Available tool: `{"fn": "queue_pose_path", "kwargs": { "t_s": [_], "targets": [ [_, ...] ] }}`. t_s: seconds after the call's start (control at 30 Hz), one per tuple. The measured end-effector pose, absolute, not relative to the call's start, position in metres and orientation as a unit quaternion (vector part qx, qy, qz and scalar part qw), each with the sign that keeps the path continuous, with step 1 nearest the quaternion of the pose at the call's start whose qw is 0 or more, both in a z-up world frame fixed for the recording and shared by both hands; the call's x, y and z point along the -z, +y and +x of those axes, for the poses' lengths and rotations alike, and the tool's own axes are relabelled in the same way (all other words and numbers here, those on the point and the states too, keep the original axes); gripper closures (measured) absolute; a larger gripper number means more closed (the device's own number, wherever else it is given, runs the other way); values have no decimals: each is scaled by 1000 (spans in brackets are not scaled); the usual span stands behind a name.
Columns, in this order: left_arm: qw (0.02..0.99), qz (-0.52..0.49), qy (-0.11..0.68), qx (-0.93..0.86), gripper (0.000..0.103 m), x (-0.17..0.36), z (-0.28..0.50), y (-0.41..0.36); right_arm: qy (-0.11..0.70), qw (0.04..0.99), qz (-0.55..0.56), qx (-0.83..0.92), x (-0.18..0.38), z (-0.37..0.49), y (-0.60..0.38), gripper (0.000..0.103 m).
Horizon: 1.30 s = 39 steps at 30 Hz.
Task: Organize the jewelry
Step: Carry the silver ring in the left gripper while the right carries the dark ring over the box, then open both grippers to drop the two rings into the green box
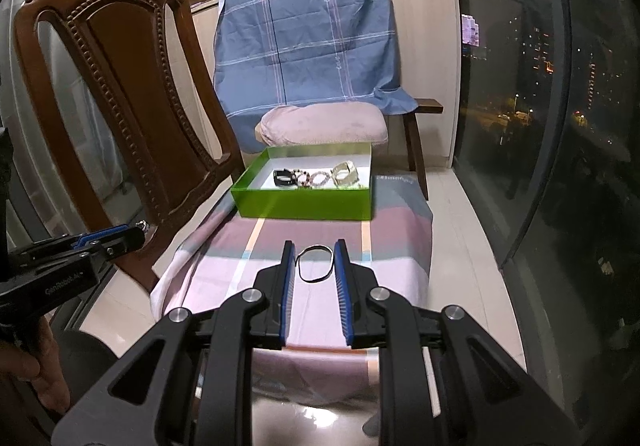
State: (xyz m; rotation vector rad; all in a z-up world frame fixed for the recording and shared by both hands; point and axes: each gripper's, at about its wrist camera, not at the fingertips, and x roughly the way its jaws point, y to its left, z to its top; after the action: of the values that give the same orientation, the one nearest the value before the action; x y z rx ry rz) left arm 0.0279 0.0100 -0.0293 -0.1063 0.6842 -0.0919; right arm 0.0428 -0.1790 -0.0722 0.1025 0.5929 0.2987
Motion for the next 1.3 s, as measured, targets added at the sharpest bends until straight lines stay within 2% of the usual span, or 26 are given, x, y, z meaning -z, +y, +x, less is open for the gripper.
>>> {"fn": "queue_pose_path", "kwargs": {
  "t_s": [0.17,0.37,0.57,0.73,0.9,1.1,1.13,1.17,1.2,1.23,1.27,1.3],
  "targets": [
    [944,-44,323,47,84,11,80,14,274,946,56,-165,55,96,-174,83],
    [938,-59,337,48,84,6,188,29,260,950,52,-167,50,197,-159,83],
    [920,-59,385,42,84,48,300,39,300,937,45,-172,84,297,-130,83],
    [899,-61,432,28,84,98,363,44,361,914,45,-178,137,360,-102,83],
    [884,-61,463,22,84,136,391,42,404,899,34,-169,180,389,-83,83],
    [877,-55,477,16,83,155,403,39,415,895,23,-162,197,399,-74,83],
    [875,-53,480,17,83,156,404,38,414,896,19,-157,197,400,-73,82],
    [874,-51,482,17,82,157,405,38,412,898,13,-152,196,399,-74,68],
    [875,-47,482,12,73,155,405,38,410,900,8,-146,194,399,-75,54],
    [877,-44,479,1,57,150,401,40,407,904,3,-134,191,397,-77,43],
    [881,-45,470,-10,49,144,397,43,395,911,1,-113,185,394,-81,34],
    [890,-53,452,-23,29,131,387,49,378,920,11,-102,175,387,-89,30]
  ]
}}
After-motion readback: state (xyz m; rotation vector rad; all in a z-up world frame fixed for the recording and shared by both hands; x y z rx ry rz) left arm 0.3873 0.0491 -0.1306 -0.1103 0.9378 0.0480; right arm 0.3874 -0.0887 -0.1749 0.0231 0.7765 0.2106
